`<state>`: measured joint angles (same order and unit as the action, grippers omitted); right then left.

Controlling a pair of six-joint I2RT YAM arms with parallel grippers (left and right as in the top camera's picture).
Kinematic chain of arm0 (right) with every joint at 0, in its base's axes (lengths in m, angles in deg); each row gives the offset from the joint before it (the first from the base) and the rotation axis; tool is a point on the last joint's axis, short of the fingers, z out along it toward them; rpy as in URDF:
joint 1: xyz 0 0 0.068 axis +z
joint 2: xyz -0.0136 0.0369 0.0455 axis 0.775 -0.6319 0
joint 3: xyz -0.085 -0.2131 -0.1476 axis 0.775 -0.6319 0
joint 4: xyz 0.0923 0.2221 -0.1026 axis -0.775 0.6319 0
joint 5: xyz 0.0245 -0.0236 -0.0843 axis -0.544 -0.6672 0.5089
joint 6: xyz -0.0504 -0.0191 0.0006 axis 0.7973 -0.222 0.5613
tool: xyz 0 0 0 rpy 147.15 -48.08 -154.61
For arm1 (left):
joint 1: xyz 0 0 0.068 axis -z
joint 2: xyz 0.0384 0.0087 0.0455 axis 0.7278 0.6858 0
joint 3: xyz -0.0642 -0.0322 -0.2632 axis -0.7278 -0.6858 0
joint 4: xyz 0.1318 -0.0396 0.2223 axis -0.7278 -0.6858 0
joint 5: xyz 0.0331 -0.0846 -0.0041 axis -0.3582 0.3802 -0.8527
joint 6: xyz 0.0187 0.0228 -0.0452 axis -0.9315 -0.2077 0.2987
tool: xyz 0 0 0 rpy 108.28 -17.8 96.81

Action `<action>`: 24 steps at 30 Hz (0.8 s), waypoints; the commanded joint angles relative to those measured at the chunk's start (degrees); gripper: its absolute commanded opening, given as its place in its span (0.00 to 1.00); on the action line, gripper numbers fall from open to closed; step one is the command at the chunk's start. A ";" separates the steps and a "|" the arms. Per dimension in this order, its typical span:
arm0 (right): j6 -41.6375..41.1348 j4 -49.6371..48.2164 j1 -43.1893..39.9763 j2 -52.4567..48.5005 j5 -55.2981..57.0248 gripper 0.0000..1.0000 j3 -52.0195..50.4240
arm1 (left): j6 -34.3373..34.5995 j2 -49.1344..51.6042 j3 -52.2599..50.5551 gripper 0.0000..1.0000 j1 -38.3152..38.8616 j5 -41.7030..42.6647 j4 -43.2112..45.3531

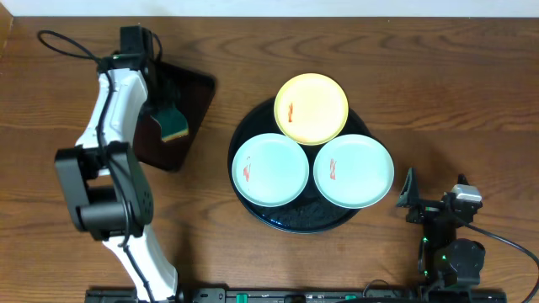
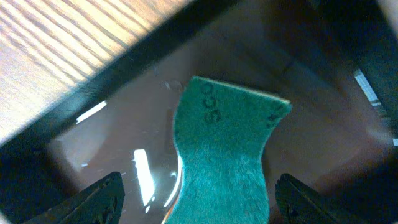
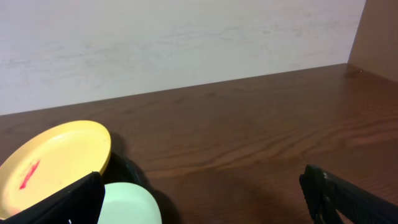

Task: Clean dirty plates on tray and stack at the side
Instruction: 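Lower the left gripper and grasp the green-yellow sponge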

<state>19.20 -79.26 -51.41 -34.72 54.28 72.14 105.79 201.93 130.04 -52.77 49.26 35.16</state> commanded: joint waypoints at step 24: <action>0.79 0.15 0.52 0.09 0.59 0.99 -0.11 | -6.40 8.79 -1.20 0.78 -0.83 4.96 4.61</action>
<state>19.20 -79.26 -51.41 -34.72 54.28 72.14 99.95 209.74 129.71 -52.97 54.74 39.82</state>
